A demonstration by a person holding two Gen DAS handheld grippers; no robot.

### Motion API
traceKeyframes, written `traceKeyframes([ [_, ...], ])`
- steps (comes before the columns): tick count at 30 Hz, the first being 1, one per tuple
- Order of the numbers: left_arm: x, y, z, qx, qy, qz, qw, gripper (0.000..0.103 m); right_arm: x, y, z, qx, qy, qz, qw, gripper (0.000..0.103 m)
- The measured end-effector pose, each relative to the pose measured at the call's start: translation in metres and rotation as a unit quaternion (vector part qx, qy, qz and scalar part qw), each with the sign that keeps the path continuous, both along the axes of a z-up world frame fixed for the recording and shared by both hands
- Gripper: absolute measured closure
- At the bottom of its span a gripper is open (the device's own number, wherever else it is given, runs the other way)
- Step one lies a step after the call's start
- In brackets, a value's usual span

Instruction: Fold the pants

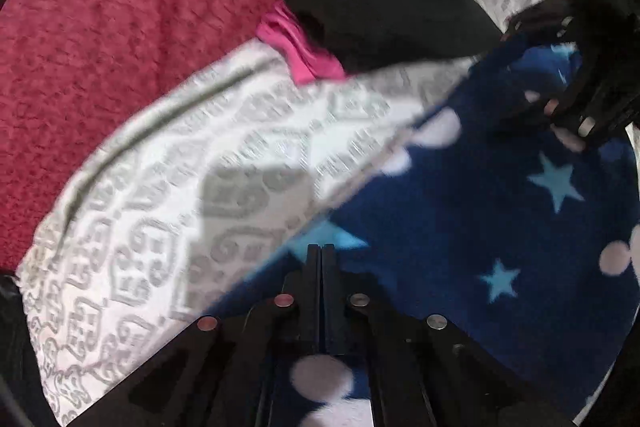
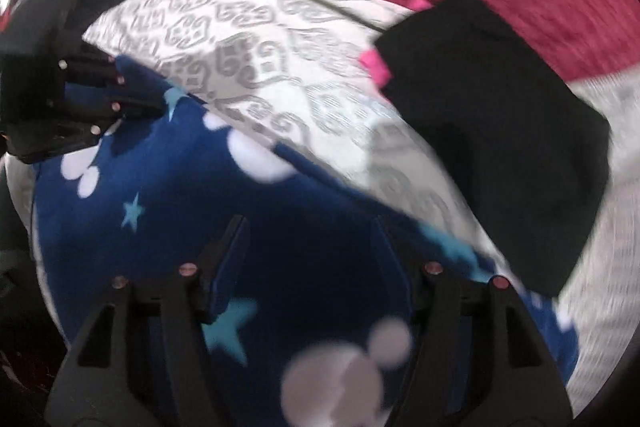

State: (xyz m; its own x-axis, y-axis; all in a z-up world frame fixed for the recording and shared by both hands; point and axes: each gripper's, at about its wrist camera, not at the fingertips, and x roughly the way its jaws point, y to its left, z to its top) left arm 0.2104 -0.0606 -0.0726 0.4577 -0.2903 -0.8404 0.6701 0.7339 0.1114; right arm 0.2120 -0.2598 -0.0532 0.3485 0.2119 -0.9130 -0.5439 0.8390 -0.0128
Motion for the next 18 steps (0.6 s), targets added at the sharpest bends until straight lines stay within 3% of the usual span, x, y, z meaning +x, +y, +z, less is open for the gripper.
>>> traceKeyframes([
  [4,0.021,0.024,0.007,-0.013,0.0,0.038,0.9992,0.103,0.019,0.023,-0.016,-0.015,0.003,0.036,0.999,0.032],
  [5,0.024,0.03,0.006,-0.023,0.014,0.036,0.999,0.103,0.019,0.029,-0.019,-0.018,0.009,0.042,0.999,0.039],
  [6,0.023,0.035,0.005,-0.036,0.036,0.024,0.9984,0.103,0.021,0.03,-0.024,-0.019,0.023,0.048,0.998,0.054],
  [7,0.021,0.038,0.003,-0.052,0.071,0.002,0.9961,0.102,0.022,0.03,-0.028,-0.014,0.041,0.056,0.997,0.092],
  [9,0.018,0.037,-0.004,-0.051,0.101,-0.022,0.9934,0.09,0.023,0.031,-0.03,0.011,0.066,0.065,0.996,0.094],
  [11,0.017,0.033,-0.014,-0.022,0.095,-0.026,0.9949,0.063,0.019,0.032,-0.027,0.007,0.059,0.076,0.995,0.095],
  [14,0.025,0.031,-0.016,-0.028,0.083,-0.012,0.9961,0.047,0.02,0.029,-0.021,0.012,0.048,0.07,0.996,0.096],
  [16,0.033,0.034,-0.015,-0.038,0.077,0.006,0.9963,0.044,0.02,0.028,-0.012,0.019,0.031,0.066,0.997,0.097],
  [17,0.035,0.035,-0.016,-0.042,0.08,0.006,0.9959,0.049,0.02,0.027,-0.003,0.026,0.015,0.06,0.998,0.097],
  [18,0.035,0.035,-0.018,-0.042,0.082,0.002,0.9958,0.062,0.02,0.025,0.004,0.037,0.003,0.056,0.998,0.097],
])
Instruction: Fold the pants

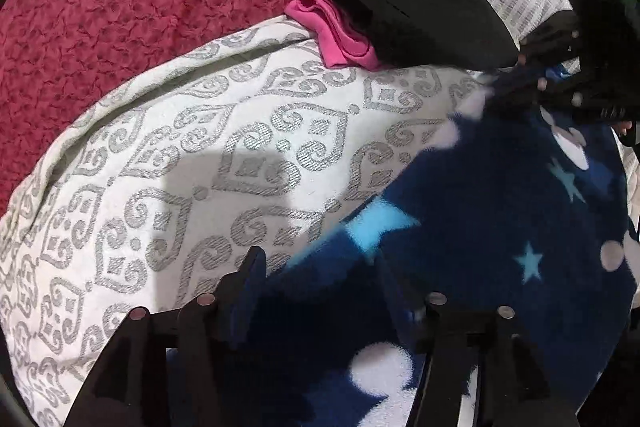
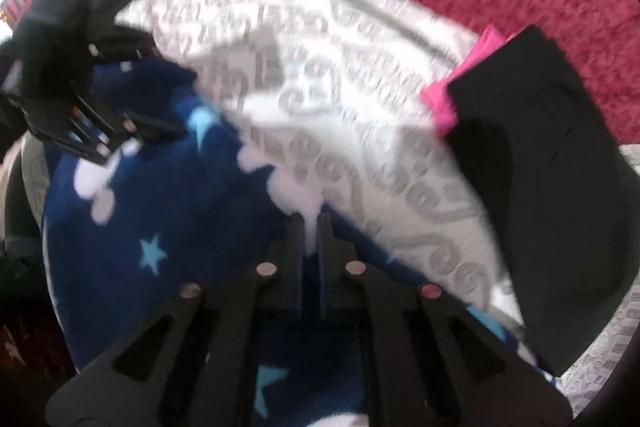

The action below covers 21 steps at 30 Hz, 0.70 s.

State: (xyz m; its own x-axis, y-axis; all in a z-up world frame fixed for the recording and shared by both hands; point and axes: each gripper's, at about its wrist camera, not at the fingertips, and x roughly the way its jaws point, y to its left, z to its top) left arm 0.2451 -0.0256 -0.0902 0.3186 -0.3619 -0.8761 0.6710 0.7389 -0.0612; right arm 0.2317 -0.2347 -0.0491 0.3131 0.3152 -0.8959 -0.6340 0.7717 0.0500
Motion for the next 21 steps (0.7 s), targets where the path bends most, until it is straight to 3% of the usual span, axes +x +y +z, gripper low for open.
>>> traceKeyframes([
  [1,0.0,0.0,-0.001,0.003,-0.003,-0.005,1.0,0.101,0.001,0.0,0.005,0.01,-0.007,-0.003,1.0,0.097],
  [6,0.0,0.005,0.001,0.04,-0.048,0.016,0.9979,0.101,0.016,0.017,-0.033,-0.052,0.031,-0.002,0.998,0.093],
  [8,0.007,0.011,0.0,0.1,-0.091,0.053,0.9893,0.103,0.015,0.014,-0.028,-0.048,0.011,-0.016,0.999,0.08],
  [9,0.013,0.018,0.001,0.115,-0.094,0.076,0.986,0.103,0.014,0.008,-0.022,-0.043,0.003,-0.031,0.999,0.075],
  [10,0.018,0.03,0.007,0.106,-0.088,0.099,0.9855,0.102,0.014,0.002,-0.015,-0.042,-0.008,-0.05,0.998,0.063],
  [12,0.014,0.046,0.024,0.061,-0.076,0.12,0.988,0.102,0.006,-0.017,0.005,-0.05,-0.037,-0.101,0.993,0.056],
  [15,-0.01,0.054,0.043,0.033,-0.079,0.116,0.9896,0.093,-0.026,-0.037,0.03,-0.036,-0.048,-0.126,0.99,0.054],
  [17,-0.039,0.057,0.054,0.025,-0.088,0.108,0.9899,0.068,-0.062,-0.042,0.036,-0.018,-0.041,-0.127,0.991,0.052],
  [19,-0.064,0.063,0.061,0.017,-0.1,0.111,0.9887,0.053,-0.097,-0.038,0.035,-0.006,-0.029,-0.114,0.993,0.052],
  [21,-0.086,0.072,0.066,0.002,-0.108,0.125,0.9863,0.046,-0.133,-0.026,0.028,-0.004,-0.023,-0.09,0.996,0.051],
])
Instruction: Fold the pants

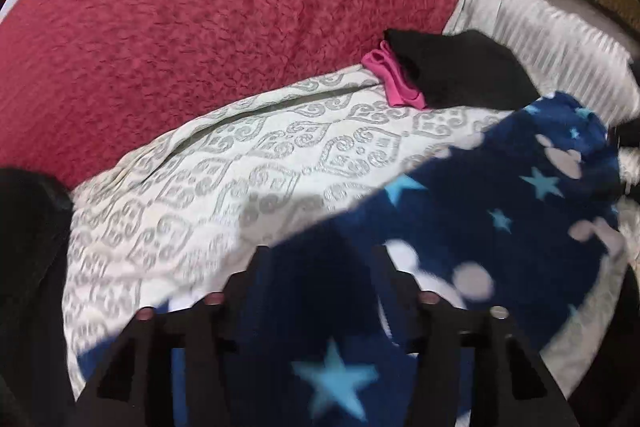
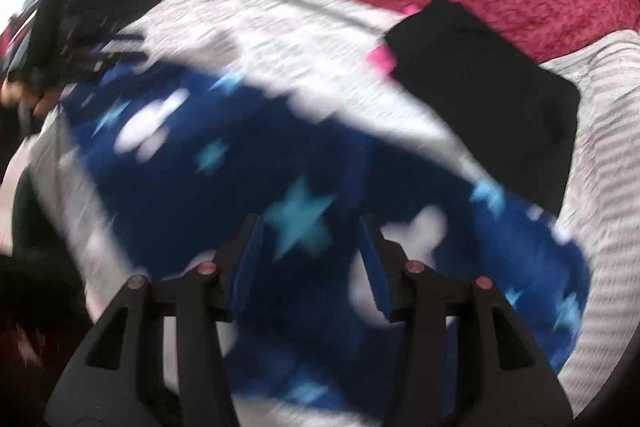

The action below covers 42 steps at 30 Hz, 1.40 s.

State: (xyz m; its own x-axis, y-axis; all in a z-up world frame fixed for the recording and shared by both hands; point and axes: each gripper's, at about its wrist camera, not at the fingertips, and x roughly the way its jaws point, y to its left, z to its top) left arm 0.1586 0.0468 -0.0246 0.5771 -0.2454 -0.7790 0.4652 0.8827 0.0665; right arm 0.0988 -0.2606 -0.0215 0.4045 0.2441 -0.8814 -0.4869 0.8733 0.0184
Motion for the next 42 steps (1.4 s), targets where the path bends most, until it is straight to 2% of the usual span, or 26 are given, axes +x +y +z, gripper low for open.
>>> traceKeyframes([
  [2,-0.018,0.016,0.002,-0.019,-0.004,0.031,0.9994,0.039,-0.026,0.011,-0.02,-0.005,0.016,0.003,1.0,0.043],
  [4,-0.035,0.037,0.002,-0.025,-0.008,0.065,0.9975,0.038,-0.037,0.013,-0.048,-0.029,0.05,-0.02,0.998,0.043],
  [5,-0.043,0.05,0.002,-0.026,-0.009,0.086,0.9959,0.038,-0.042,0.01,-0.059,-0.027,0.048,-0.036,0.998,0.043],
  [6,-0.049,0.064,0.002,-0.025,-0.007,0.111,0.9935,0.038,-0.045,0.006,-0.056,-0.014,0.034,-0.045,0.998,0.043],
  [9,-0.057,0.101,-0.001,-0.028,-0.003,0.182,0.9828,0.037,-0.042,0.003,-0.039,-0.014,0.043,-0.101,0.994,0.043],
  [11,-0.066,0.137,-0.001,-0.044,-0.001,0.249,0.9675,0.036,-0.045,0.014,-0.017,0.002,0.016,-0.097,0.995,0.043],
  [12,-0.072,0.156,-0.002,-0.065,0.002,0.277,0.9586,0.035,-0.047,0.023,-0.008,0.001,0.002,-0.09,0.996,0.043],
  [14,-0.081,0.184,-0.009,-0.109,0.014,0.317,0.9421,0.033,-0.05,0.054,0.008,-0.004,-0.031,-0.073,0.997,0.037],
  [15,-0.086,0.198,-0.015,-0.133,0.024,0.339,0.9311,0.032,-0.049,0.068,0.011,0.003,-0.038,-0.065,0.997,0.036],
  [17,-0.095,0.214,-0.027,-0.162,0.043,0.361,0.9174,0.032,-0.042,0.107,0.011,0.033,-0.039,-0.039,0.998,0.035],
  [19,-0.098,0.224,-0.043,-0.182,0.072,0.375,0.9064,0.032,-0.033,0.142,0.004,0.05,-0.03,-0.017,0.998,0.035],
  [23,-0.112,0.233,-0.06,-0.228,0.092,0.377,0.893,0.032,-0.024,0.22,-0.012,0.078,0.003,0.037,0.996,0.035],
  [26,-0.111,0.229,-0.069,-0.266,0.1,0.348,0.8932,0.032,-0.029,0.269,-0.019,0.058,0.002,0.083,0.995,0.035],
  [28,-0.107,0.229,-0.072,-0.272,0.095,0.34,0.8948,0.032,-0.031,0.292,-0.023,0.04,-0.006,0.102,0.994,0.035],
  [30,-0.104,0.233,-0.075,-0.289,0.082,0.342,0.8902,0.032,-0.031,0.312,-0.023,0.026,-0.011,0.121,0.992,0.035],
  [33,-0.1,0.245,-0.076,-0.328,0.083,0.354,0.8719,0.032,-0.03,0.332,-0.023,0.019,-0.018,0.14,0.99,0.035],
  [36,-0.09,0.26,-0.078,-0.363,0.091,0.377,0.8471,0.031,-0.024,0.349,-0.026,0.013,-0.023,0.148,0.989,0.035],
  [39,-0.079,0.265,-0.082,-0.373,0.094,0.389,0.8374,0.031,-0.018,0.363,-0.033,0.015,-0.012,0.153,0.988,0.035],
  [40,-0.075,0.265,-0.082,-0.37,0.091,0.392,0.8372,0.034,-0.017,0.366,-0.034,0.015,-0.011,0.155,0.988,0.035],
  [41,-0.071,0.264,-0.081,-0.365,0.082,0.394,0.8393,0.059,-0.015,0.37,-0.037,0.015,-0.008,0.155,0.988,0.035],
  [42,-0.07,0.263,-0.081,-0.362,0.076,0.393,0.8419,0.077,-0.015,0.372,-0.038,0.016,-0.006,0.154,0.988,0.035],
])
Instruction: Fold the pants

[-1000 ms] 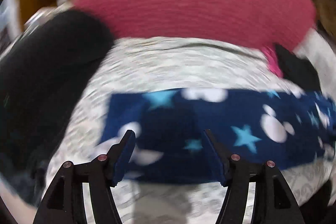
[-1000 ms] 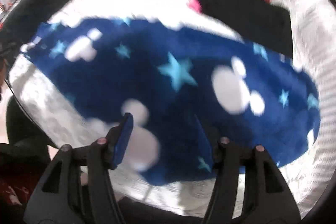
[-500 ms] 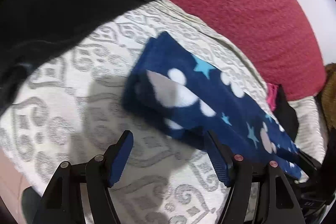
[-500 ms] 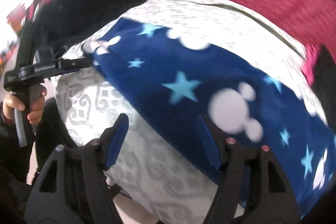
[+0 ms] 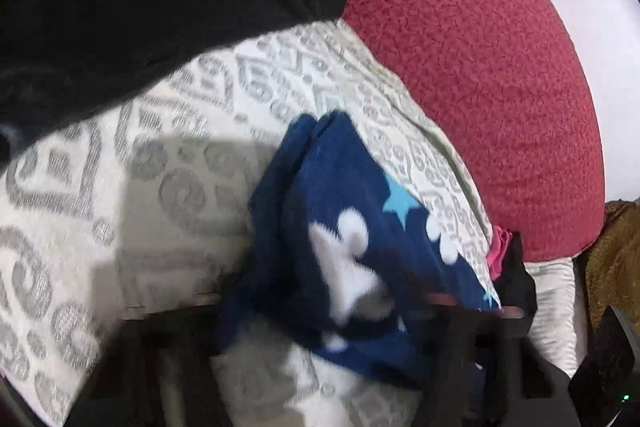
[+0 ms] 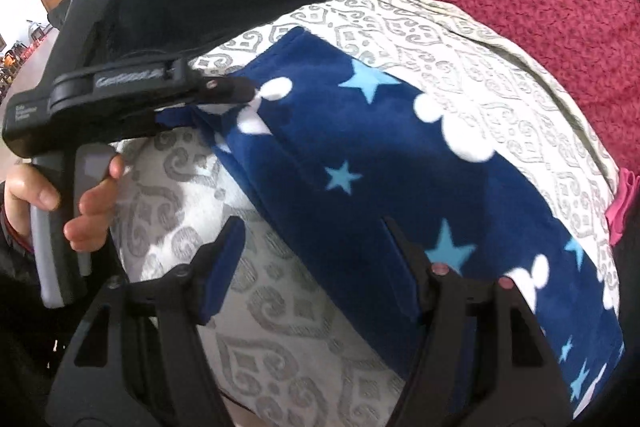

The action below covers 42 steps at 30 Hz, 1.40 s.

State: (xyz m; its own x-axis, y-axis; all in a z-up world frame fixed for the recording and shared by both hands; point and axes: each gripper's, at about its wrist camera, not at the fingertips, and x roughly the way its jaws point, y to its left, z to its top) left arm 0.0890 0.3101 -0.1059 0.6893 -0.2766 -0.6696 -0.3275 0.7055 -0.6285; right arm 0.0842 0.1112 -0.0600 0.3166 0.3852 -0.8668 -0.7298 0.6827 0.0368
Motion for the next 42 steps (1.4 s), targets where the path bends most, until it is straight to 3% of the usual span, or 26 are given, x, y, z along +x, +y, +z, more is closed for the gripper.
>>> traceKeyframes([
  [2,0.002,-0.001,0.001,0.008,-0.007,-0.001,0.9999,0.083,0.003,0.001,-0.002,0.006,0.008,-0.009,1.0,0.035],
  [5,-0.001,-0.001,0.015,0.062,-0.027,-0.001,0.9977,0.085,0.012,-0.005,-0.001,0.02,0.02,-0.031,0.999,0.035],
  [9,0.003,0.017,0.038,0.05,-0.045,-0.022,0.9975,0.085,0.025,-0.012,0.002,0.027,0.034,-0.06,0.997,0.035],
  [13,-0.001,0.01,0.026,0.091,-0.015,-0.037,0.995,0.084,0.027,-0.018,0.009,0.052,0.05,-0.06,0.996,0.033],
  [16,-0.006,0.011,0.001,0.067,0.003,-0.027,0.9974,0.081,0.026,-0.021,0.004,0.048,0.051,-0.061,0.996,0.031],
  [19,-0.008,0.017,-0.004,0.04,0.002,-0.015,0.9991,0.078,0.029,-0.024,-0.006,0.039,0.066,-0.074,0.994,0.031],
  [23,-0.005,0.008,0.012,0.077,-0.002,-0.016,0.9969,0.078,0.032,-0.041,-0.009,0.033,0.064,-0.1,0.992,0.031],
  [25,-0.004,-0.002,0.026,0.1,-0.015,-0.016,0.9948,0.078,0.036,-0.058,-0.009,0.038,0.064,-0.133,0.988,0.031],
  [29,0.001,-0.023,0.056,0.135,-0.038,-0.029,0.9897,0.079,0.047,-0.109,-0.024,0.093,0.143,-0.203,0.964,0.031],
  [31,0.006,-0.041,0.076,0.158,-0.05,-0.041,0.9854,0.079,0.046,-0.122,-0.033,0.108,0.164,-0.208,0.958,0.031],
  [37,0.016,-0.13,0.132,0.237,-0.103,-0.115,0.9592,0.08,0.024,-0.159,-0.005,0.138,0.125,-0.207,0.96,0.031],
  [42,0.019,-0.217,0.148,0.251,-0.134,-0.201,0.9374,0.08,0.019,-0.229,0.018,0.155,0.081,-0.256,0.951,0.031],
])
